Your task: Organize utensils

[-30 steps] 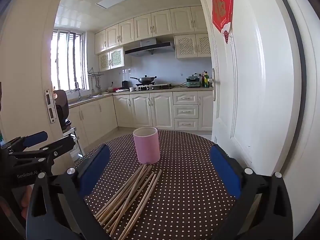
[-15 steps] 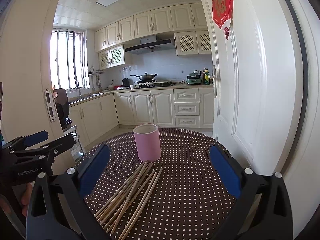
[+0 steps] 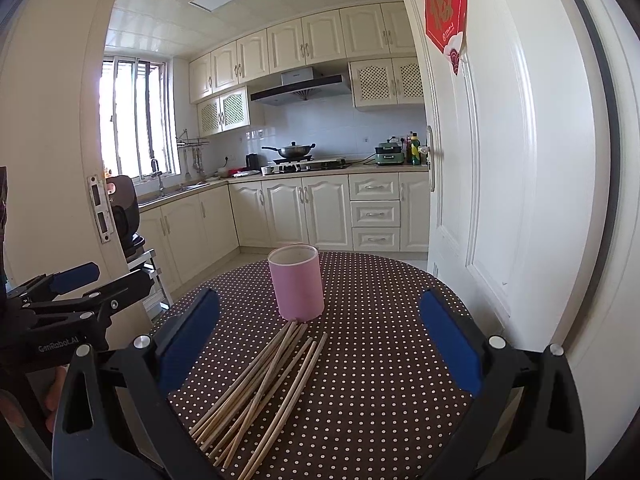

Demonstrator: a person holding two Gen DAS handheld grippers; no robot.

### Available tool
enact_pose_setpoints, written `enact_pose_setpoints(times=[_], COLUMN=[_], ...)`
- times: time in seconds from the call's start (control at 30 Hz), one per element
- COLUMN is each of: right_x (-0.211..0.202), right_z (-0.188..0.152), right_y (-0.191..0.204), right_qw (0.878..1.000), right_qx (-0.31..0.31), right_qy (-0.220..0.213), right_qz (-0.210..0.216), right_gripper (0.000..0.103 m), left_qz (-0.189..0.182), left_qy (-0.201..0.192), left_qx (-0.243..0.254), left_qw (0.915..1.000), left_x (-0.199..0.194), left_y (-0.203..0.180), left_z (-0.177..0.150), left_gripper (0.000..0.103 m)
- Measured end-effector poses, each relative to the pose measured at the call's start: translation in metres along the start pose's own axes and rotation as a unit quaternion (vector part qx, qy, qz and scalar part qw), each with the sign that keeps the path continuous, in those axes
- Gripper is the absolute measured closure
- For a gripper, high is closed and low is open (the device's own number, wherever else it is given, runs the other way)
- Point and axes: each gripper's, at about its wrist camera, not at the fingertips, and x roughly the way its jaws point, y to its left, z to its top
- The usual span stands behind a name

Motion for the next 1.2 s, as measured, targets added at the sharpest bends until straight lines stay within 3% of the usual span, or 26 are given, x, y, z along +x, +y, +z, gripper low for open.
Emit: enact_pose_setpoints(times=[1.2], right_x=[0.011], right_z=[-0.002], right_y=[-0.001], right_qw=[1.0], right_qx=[0.007], right_qy=[0.017], right_qz=[-0.001], right_gripper=[0.007], left_qz=[0.003], left_qy=[0.012], left_qx=[0.003], left_qw=[0.9999], left_x=[0.013], left_y=[-0.001], left_z=[0.001], left_gripper=[0.005])
